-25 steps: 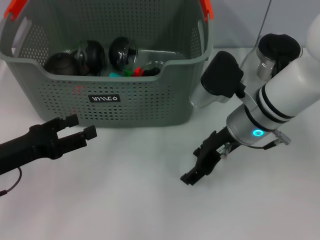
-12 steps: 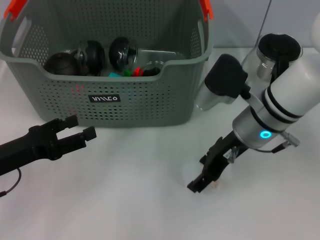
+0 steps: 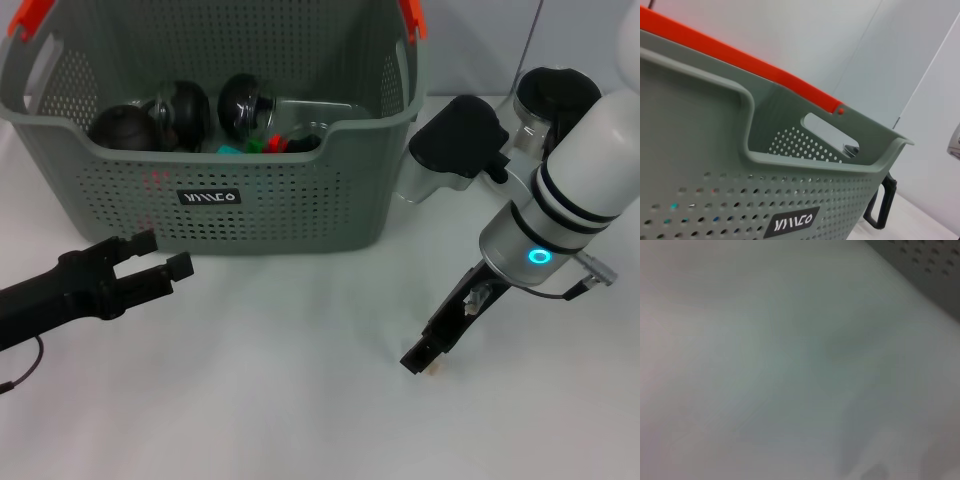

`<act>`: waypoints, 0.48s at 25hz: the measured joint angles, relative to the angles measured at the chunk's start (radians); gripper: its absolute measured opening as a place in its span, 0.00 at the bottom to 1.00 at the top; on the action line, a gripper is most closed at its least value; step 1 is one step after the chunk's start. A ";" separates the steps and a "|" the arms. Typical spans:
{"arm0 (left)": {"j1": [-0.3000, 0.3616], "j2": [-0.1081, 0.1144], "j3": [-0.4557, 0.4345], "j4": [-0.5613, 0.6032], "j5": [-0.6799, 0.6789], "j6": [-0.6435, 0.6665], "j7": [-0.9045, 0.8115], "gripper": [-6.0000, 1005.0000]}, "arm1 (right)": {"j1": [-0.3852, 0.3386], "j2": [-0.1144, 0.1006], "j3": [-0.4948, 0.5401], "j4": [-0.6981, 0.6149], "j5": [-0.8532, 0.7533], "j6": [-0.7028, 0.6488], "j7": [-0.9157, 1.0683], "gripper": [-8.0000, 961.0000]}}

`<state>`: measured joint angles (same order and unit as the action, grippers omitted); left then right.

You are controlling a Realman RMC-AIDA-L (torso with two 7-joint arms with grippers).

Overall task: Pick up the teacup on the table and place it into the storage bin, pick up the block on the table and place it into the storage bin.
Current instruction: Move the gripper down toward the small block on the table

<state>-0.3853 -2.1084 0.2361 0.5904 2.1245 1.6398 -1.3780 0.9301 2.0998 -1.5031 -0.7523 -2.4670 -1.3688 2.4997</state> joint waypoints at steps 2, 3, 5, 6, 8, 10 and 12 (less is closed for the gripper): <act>-0.002 -0.001 0.000 -0.002 0.000 0.000 0.001 0.85 | 0.004 0.003 -0.004 0.003 -0.002 0.003 0.020 0.89; -0.002 -0.001 0.000 -0.002 0.000 0.000 0.002 0.85 | 0.005 0.005 -0.009 0.005 -0.001 0.004 0.024 0.87; -0.002 -0.001 0.000 -0.002 0.000 0.000 0.002 0.85 | 0.007 0.008 -0.024 0.009 0.001 0.007 0.029 0.83; -0.002 -0.001 0.000 -0.002 0.000 0.000 0.002 0.85 | 0.008 0.008 -0.033 0.011 0.002 0.013 0.031 0.80; -0.003 -0.001 0.000 -0.003 0.000 0.000 0.002 0.85 | 0.008 0.010 -0.049 0.015 0.003 0.023 0.038 0.73; -0.003 0.000 0.000 -0.003 0.000 0.000 0.003 0.85 | 0.009 0.010 -0.068 0.017 0.004 0.032 0.048 0.65; -0.003 0.000 0.000 -0.003 0.000 -0.001 0.003 0.85 | 0.009 0.009 -0.076 0.018 0.004 0.035 0.057 0.65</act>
<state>-0.3881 -2.1081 0.2363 0.5875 2.1245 1.6389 -1.3753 0.9388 2.1084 -1.5787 -0.7346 -2.4635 -1.3339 2.5566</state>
